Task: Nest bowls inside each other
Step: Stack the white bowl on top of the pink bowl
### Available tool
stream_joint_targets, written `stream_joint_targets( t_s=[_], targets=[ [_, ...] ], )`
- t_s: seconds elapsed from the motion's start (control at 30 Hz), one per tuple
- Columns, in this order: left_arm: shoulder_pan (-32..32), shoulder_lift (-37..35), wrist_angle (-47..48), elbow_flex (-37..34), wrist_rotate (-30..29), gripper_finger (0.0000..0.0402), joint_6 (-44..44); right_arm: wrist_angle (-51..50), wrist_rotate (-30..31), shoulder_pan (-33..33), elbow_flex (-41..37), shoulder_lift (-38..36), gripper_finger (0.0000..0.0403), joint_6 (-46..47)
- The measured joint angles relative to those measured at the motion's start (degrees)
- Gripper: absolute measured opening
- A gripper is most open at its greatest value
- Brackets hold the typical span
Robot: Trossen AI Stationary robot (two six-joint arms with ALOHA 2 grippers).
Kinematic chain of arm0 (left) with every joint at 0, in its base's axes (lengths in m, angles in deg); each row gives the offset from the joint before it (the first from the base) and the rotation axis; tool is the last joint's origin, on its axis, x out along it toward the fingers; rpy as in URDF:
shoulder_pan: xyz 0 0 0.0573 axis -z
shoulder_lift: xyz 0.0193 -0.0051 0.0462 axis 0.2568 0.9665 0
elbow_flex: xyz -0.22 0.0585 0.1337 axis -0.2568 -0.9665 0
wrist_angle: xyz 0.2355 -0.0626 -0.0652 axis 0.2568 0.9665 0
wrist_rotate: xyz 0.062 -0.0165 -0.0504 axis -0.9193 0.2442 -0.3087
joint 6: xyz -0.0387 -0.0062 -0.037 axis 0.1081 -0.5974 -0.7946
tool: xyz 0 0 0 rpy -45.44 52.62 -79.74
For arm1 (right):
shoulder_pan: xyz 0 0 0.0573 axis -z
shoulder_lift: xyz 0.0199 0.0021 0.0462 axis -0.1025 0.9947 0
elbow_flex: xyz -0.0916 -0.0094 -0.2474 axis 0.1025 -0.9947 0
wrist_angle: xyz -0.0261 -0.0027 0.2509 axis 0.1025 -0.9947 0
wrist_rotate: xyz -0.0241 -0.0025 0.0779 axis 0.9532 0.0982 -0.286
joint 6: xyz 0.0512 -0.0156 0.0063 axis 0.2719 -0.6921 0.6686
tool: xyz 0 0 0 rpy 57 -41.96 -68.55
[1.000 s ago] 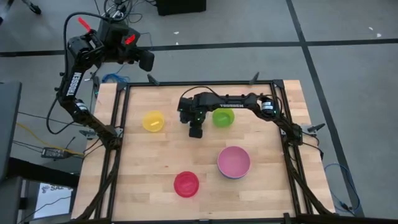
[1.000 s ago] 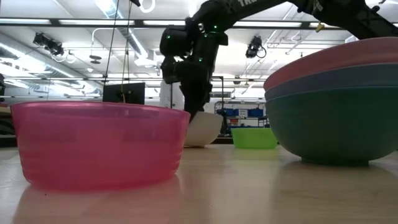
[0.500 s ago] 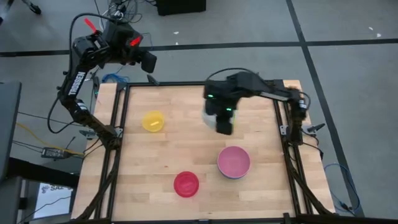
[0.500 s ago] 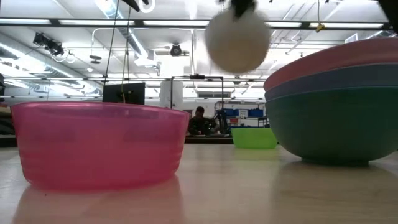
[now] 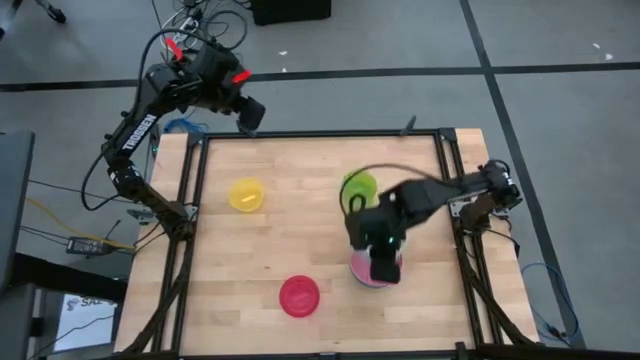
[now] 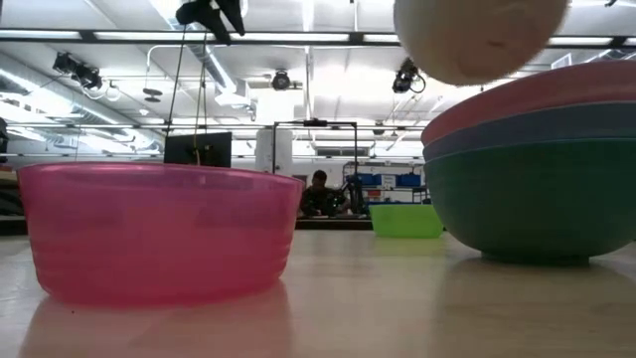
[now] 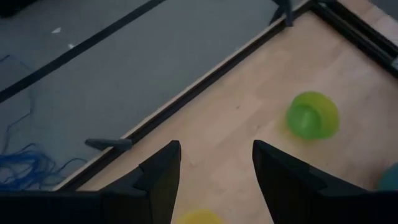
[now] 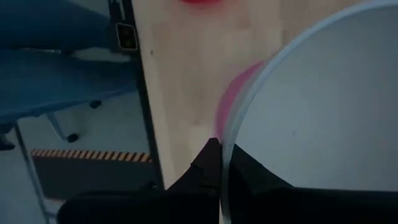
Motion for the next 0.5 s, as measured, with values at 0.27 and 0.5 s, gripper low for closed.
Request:
stream_joint_targets(
  t_s=[0.27, 0.5],
  targets=[
    [0.0, 0.0, -1.2, 0.0, 1.7, 0.0208, 1.8, 5.3, 6.1, -3.3, -13.3, 0.1, 0.0012, 7.1],
    [0.0, 0.0, -1.2, 0.0, 1.7, 0.0208, 3.2, 13.9, 1.1, -3.7, -16.0, 0.1, 0.0041, 11.7]
  ],
)
